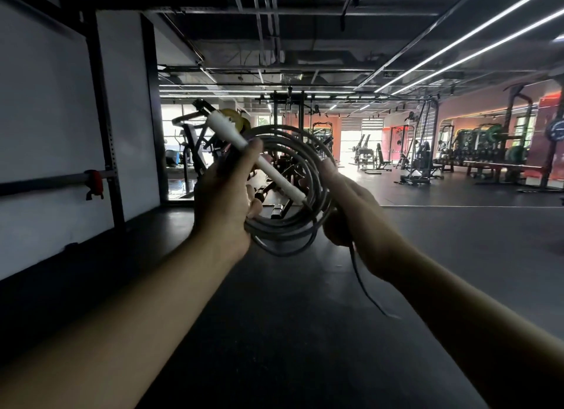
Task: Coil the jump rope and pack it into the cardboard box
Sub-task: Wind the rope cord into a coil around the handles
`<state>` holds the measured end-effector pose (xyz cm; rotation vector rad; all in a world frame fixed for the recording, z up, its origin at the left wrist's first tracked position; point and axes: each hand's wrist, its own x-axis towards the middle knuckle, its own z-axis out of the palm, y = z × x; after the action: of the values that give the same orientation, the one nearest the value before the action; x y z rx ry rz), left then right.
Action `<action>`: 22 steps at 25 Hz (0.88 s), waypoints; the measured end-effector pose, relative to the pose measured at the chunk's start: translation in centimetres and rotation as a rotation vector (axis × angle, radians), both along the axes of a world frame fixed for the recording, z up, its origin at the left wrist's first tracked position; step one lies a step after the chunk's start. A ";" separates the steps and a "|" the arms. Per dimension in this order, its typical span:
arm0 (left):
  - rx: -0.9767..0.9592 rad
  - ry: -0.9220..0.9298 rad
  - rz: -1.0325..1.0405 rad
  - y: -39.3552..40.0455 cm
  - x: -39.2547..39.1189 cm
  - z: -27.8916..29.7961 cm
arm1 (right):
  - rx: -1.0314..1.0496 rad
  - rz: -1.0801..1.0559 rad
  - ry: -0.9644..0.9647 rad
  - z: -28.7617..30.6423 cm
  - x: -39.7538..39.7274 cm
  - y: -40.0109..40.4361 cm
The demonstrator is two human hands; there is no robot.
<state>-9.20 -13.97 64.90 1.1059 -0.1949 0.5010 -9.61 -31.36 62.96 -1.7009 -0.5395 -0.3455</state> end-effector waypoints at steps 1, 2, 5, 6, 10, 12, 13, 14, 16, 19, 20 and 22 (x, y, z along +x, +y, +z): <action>-0.088 0.015 0.050 -0.7 -0.1 -0.2 | 0.107 0.033 -0.047 -1.1 -1.3 0.8; -0.145 0.017 0.079 -1.4 -0.3 -0.6 | 0.222 0.016 -0.078 -1.4 -0.8 2.1; -0.166 0.015 0.109 -2.4 -0.6 -1.7 | 0.375 -0.085 -0.033 -1.5 0.0 3.9; -0.160 0.010 0.096 -2.3 -0.6 -2.0 | 0.382 -0.083 -0.021 -1.6 0.2 4.1; -0.047 0.038 -0.040 0.4 0.0 -2.8 | 0.296 -0.023 -0.034 -1.2 -0.4 3.2; 0.059 0.053 -0.191 2.9 0.4 -3.0 | 0.180 -0.019 -0.052 -0.2 -0.5 2.2; 0.113 0.055 -0.261 4.5 0.5 -3.0 | 0.101 -0.017 -0.052 0.4 -0.7 1.6; 0.162 0.062 -0.303 6.1 0.6 -2.7 | 0.016 -0.019 -0.053 1.1 -0.7 0.9; 0.342 0.053 -0.319 8.8 0.5 -1.3 | -0.195 -0.037 -0.085 2.6 -0.5 -0.5; 0.877 -0.052 -0.231 8.3 -0.3 1.7 | -0.550 -0.039 -0.170 4.4 -0.1 -0.7; 1.039 -0.072 -0.231 7.0 -0.6 2.4 | -0.639 -0.033 -0.191 4.8 0.0 -0.5; 1.225 -0.088 -0.266 3.7 -1.1 3.2 | -0.772 -0.014 -0.243 5.6 0.0 0.1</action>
<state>-10.27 -10.25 68.06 2.2042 -0.7801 0.1461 -9.60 -31.23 68.55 -2.4208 -0.9186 -0.3827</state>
